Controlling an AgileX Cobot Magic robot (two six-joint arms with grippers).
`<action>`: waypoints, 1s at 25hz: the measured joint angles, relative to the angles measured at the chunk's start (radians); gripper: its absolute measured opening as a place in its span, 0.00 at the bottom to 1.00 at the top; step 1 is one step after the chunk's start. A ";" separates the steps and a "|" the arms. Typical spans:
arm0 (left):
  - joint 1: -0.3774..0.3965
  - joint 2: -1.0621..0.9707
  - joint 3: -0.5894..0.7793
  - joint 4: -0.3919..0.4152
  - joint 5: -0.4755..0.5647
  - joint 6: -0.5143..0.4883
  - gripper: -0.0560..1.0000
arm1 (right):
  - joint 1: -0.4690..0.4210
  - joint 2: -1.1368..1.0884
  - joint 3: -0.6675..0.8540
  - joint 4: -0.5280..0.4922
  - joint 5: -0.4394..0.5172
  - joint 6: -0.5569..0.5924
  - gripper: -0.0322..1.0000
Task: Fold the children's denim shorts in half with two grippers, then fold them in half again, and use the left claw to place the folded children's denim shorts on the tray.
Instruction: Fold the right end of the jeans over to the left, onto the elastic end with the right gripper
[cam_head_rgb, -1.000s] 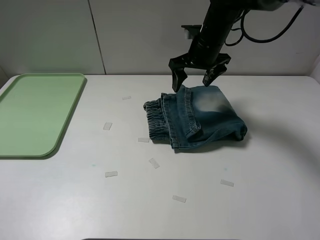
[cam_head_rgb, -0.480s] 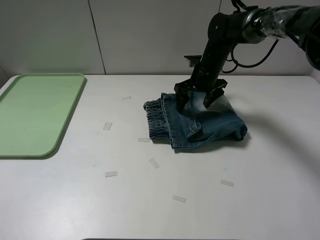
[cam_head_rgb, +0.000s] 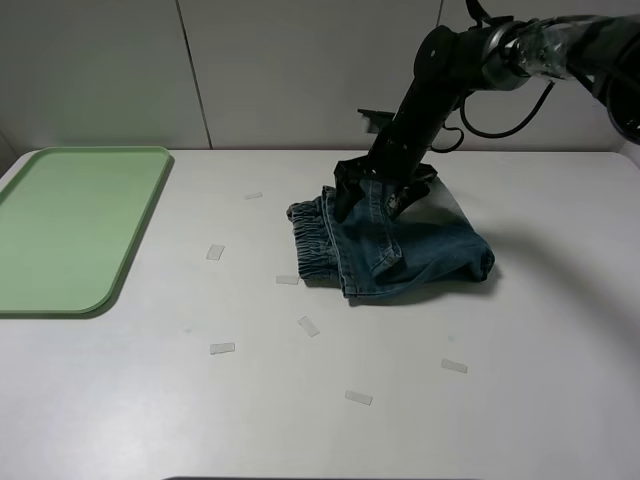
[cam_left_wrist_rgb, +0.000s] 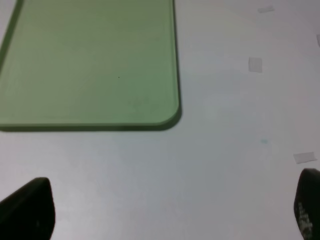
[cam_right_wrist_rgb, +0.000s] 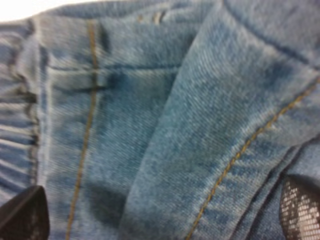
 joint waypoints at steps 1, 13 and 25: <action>0.000 0.000 0.000 0.000 0.000 0.000 0.96 | 0.000 0.005 0.000 -0.003 0.005 -0.002 0.70; 0.000 0.000 0.000 0.000 0.000 0.000 0.96 | 0.000 0.011 0.000 0.024 0.053 0.003 0.70; 0.000 0.000 0.000 0.000 0.000 0.000 0.96 | 0.106 0.011 -0.011 0.123 0.026 -0.013 0.70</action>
